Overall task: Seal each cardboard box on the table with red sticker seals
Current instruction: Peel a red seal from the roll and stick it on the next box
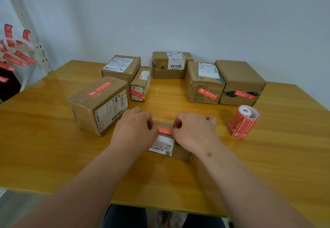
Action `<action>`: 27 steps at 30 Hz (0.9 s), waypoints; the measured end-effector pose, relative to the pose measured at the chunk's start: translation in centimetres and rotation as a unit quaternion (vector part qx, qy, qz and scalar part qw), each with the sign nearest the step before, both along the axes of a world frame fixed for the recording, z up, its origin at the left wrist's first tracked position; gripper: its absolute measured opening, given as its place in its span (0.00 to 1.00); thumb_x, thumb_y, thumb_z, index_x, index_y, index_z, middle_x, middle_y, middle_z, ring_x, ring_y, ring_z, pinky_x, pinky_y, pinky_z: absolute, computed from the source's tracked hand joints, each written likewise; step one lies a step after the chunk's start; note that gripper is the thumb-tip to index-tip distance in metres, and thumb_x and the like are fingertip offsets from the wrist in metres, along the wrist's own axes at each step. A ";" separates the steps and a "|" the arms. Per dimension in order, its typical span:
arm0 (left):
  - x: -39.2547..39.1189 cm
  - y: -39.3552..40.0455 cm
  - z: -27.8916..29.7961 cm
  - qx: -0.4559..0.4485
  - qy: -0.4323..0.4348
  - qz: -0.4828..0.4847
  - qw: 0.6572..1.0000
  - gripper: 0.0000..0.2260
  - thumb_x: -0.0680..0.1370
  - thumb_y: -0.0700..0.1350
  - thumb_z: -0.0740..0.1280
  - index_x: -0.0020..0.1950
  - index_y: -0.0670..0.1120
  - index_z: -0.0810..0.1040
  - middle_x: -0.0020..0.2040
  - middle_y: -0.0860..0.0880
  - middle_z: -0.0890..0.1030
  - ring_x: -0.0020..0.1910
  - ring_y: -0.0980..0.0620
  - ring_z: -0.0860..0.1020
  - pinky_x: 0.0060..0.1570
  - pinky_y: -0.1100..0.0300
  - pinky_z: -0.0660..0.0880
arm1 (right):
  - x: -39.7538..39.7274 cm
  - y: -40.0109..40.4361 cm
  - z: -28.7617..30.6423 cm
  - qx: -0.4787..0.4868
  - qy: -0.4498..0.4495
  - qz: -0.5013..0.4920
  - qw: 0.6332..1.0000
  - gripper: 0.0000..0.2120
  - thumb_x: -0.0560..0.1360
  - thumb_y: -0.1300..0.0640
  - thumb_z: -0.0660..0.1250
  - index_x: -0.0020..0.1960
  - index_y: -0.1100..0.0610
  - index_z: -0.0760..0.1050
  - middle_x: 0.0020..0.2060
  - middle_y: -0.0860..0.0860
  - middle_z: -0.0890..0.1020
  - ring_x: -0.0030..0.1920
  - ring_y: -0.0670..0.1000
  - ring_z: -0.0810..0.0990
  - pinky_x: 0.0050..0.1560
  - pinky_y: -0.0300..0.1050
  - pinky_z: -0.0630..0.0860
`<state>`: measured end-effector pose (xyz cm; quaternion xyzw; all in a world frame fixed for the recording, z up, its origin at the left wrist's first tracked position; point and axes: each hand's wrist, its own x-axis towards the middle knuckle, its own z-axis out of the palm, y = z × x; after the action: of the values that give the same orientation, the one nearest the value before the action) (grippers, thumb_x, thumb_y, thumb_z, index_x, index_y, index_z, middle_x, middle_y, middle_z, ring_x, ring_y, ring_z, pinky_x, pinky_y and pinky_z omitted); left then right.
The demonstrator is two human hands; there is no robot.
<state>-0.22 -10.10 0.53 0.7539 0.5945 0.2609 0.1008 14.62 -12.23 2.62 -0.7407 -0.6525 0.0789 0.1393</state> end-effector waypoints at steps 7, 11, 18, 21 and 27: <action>-0.4 0.8 -0.1 -0.033 -0.040 0.011 0.999 0.08 0.73 0.48 0.71 0.42 0.51 0.72 0.43 0.56 0.71 0.48 0.54 0.71 0.46 0.61 0.70 | 0.7 0.1 0.0 -0.013 0.004 -0.023 1.000 0.12 0.73 0.51 0.66 0.56 0.43 0.72 0.51 0.45 0.73 0.58 0.51 0.69 0.61 0.52 0.58; -0.8 1.7 -0.6 -0.086 -0.081 0.005 0.993 0.12 0.74 0.41 0.68 0.54 0.55 0.74 0.51 0.56 0.74 0.55 0.52 0.73 0.56 0.53 0.75 | 1.4 0.1 0.2 -0.073 0.092 -0.049 0.992 0.18 0.74 0.59 0.63 0.60 0.42 0.73 0.63 0.48 0.69 0.67 0.54 0.64 0.64 0.53 0.60; -0.4 2.1 -2.0 -0.070 0.016 -0.011 0.997 0.16 0.74 0.61 0.64 0.57 0.55 0.75 0.59 0.53 0.74 0.64 0.49 0.68 0.66 0.52 0.60 | 0.5 0.6 -1.9 -0.103 0.118 -0.045 0.987 0.21 0.70 0.33 0.62 0.57 0.43 0.72 0.56 0.46 0.75 0.59 0.52 0.73 0.61 0.55 0.68; -0.4 2.0 -1.7 -0.094 -0.006 -0.006 0.995 0.16 0.73 0.60 0.68 0.57 0.57 0.75 0.60 0.54 0.73 0.65 0.49 0.67 0.67 0.52 0.59 | 0.9 0.6 -1.9 -0.119 0.196 -0.027 0.973 0.15 0.70 0.41 0.69 0.54 0.44 0.72 0.54 0.47 0.77 0.54 0.51 0.77 0.57 0.54 0.75; -0.6 2.7 -1.7 -0.213 -0.175 0.004 0.961 0.11 0.77 0.42 0.67 0.48 0.61 0.75 0.58 0.50 0.73 0.62 0.43 0.72 0.54 0.47 0.78 | 1.9 0.1 -1.2 -0.110 0.371 -0.037 0.921 0.16 0.74 0.65 0.60 0.55 0.50 0.78 0.50 0.49 0.80 0.49 0.49 0.78 0.44 0.43 0.77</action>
<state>-0.79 -7.41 -1.18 0.6552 0.6128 0.2565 0.3597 16.48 -12.13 1.40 -0.6924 -0.5132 0.4144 0.2923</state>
